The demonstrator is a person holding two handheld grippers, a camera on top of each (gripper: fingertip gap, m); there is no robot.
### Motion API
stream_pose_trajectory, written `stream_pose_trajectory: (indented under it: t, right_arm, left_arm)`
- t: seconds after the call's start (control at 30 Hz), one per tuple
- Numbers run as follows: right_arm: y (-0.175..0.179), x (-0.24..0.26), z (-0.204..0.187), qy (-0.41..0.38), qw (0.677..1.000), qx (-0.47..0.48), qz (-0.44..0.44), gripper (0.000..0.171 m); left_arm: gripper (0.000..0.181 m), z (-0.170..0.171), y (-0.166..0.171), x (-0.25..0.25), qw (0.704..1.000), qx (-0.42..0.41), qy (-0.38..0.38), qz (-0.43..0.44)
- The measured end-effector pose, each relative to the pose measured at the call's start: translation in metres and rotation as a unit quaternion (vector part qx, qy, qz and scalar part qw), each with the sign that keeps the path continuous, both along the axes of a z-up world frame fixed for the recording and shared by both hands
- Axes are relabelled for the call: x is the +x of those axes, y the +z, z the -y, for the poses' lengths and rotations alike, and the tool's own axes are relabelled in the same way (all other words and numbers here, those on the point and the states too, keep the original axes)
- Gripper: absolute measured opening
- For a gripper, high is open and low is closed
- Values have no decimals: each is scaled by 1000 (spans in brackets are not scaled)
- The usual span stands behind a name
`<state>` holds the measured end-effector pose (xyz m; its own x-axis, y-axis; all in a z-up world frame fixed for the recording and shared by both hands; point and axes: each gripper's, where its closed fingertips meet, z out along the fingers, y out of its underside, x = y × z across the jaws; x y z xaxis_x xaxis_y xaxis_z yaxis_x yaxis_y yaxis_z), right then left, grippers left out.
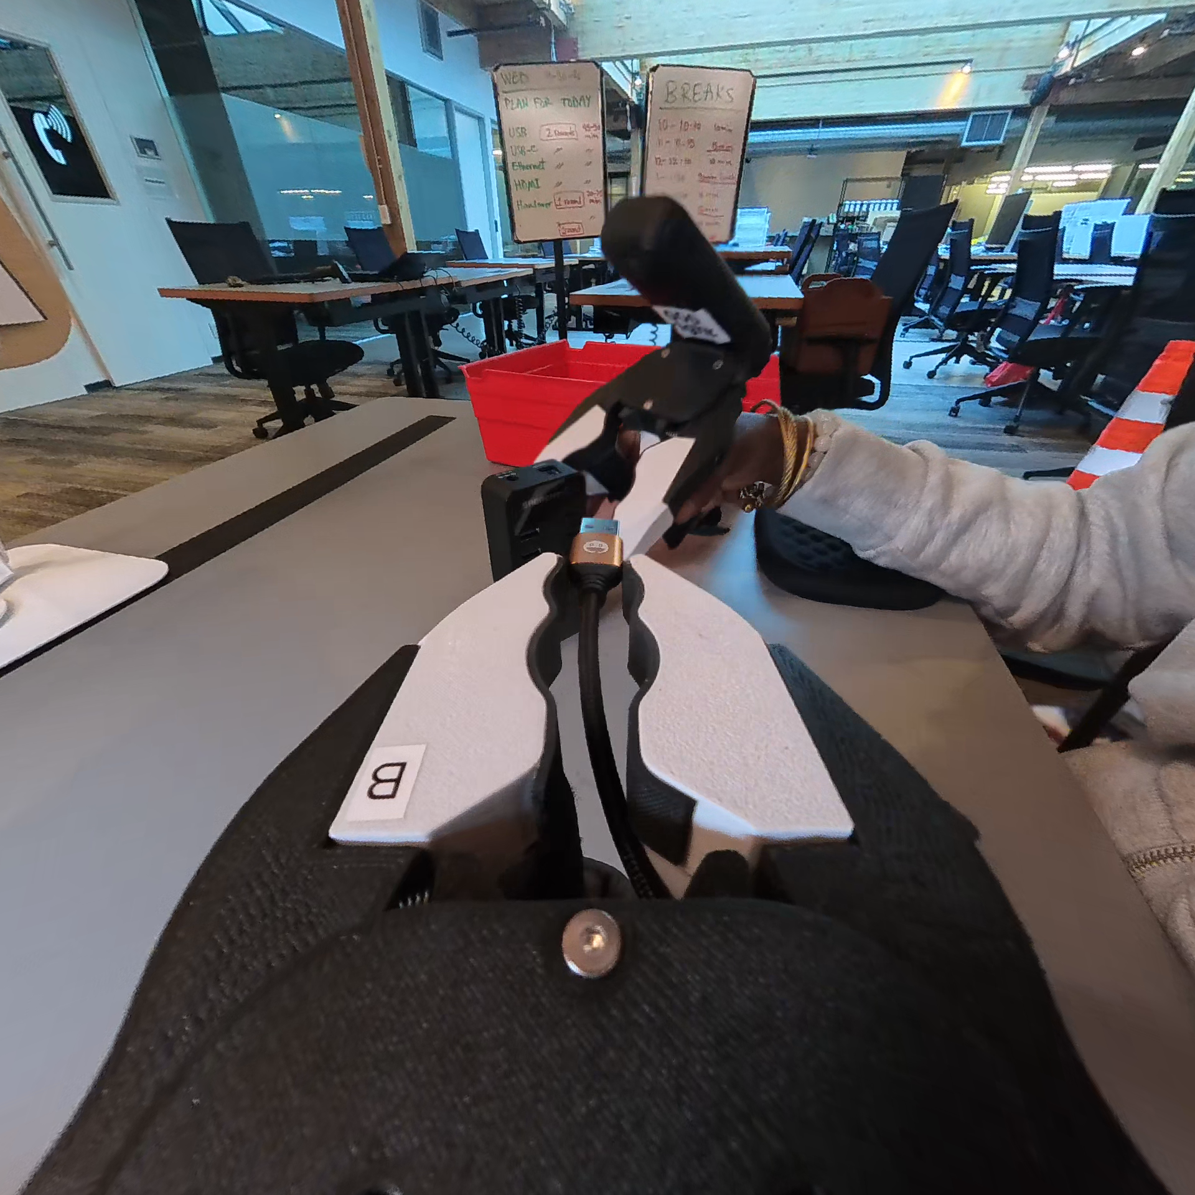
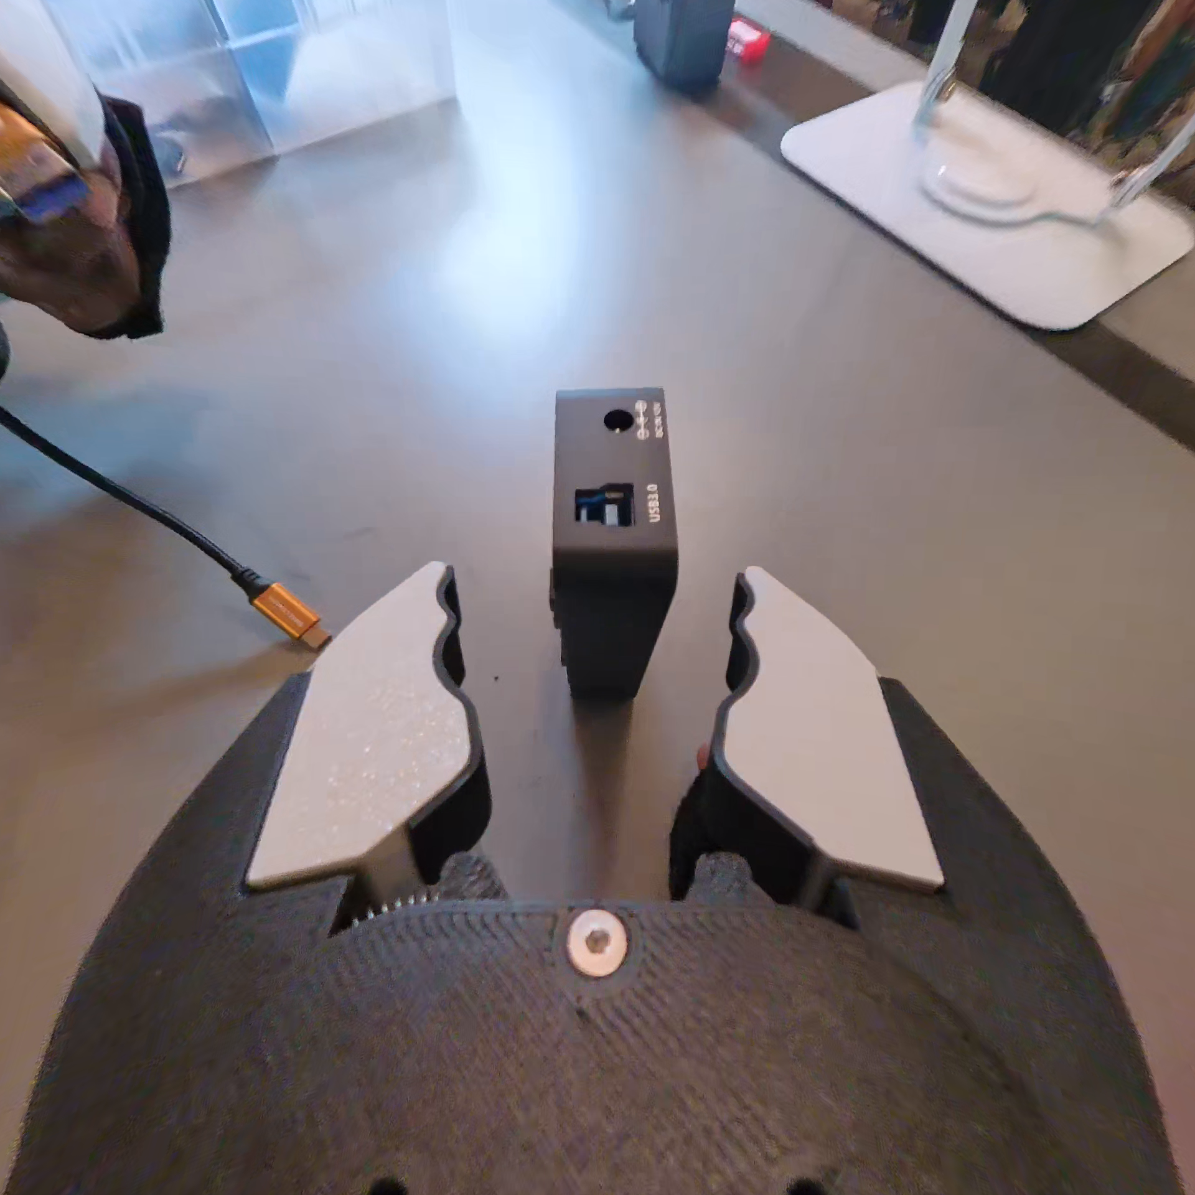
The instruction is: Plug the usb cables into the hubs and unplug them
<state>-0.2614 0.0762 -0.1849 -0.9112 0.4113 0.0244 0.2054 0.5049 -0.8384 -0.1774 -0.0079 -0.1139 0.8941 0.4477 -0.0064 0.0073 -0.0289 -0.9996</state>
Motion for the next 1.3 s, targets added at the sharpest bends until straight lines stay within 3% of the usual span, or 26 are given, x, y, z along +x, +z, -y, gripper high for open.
stream_pose_trajectory:
  t: [0.17, 0.23, 0.27, 0.33, 0.43, 0.57, 0.73, 0.97, 1.17, 1.3]
  right_arm:
    - [-16, -4, -1, 8, 1000, 14, 13, 60]
    - [-17, -6, -1, 11, 1000, 14, 9, 34]
    - [-17, -7, -1, 7, 1000, 10, 5, 29]
    - [-14, -10, 0, -8, 1000, -2, 9, 28]
    - [11, -12, 12, -39, 993, -107, 43, 28]
    - [53, -10, 28, -73, 960, -261, 69, 27]
    - [69, 3, 46, -77, 932, -340, 95, 27]
    - [73, 12, 55, -76, 912, -384, 126, 27]
    - [83, 28, 65, -53, 925, -373, 46, 28]
    - [96, 36, 64, -44, 934, -349, -62, 28]
  left_arm:
    - [16, 1, -2, -1, 1000, -2, 3, 2]
    - [16, 1, -1, -1, 1000, -3, 4, 1]
    - [16, 1, -1, -2, 1000, -2, 6, 0]
    - [16, 3, 0, -4, 1000, -2, 20, -2]
    - [16, 9, 2, -12, 998, -4, 61, -16]
    - [16, 18, 9, -24, 989, -6, 140, -51]
    - [16, 19, 12, -26, 973, -44, 200, -108]
    - [16, 18, 8, -30, 950, -113, 247, -156]
    - [16, 15, 21, -21, 946, -77, 246, -196]
    - [16, 18, 35, -14, 941, -45, 245, -228]
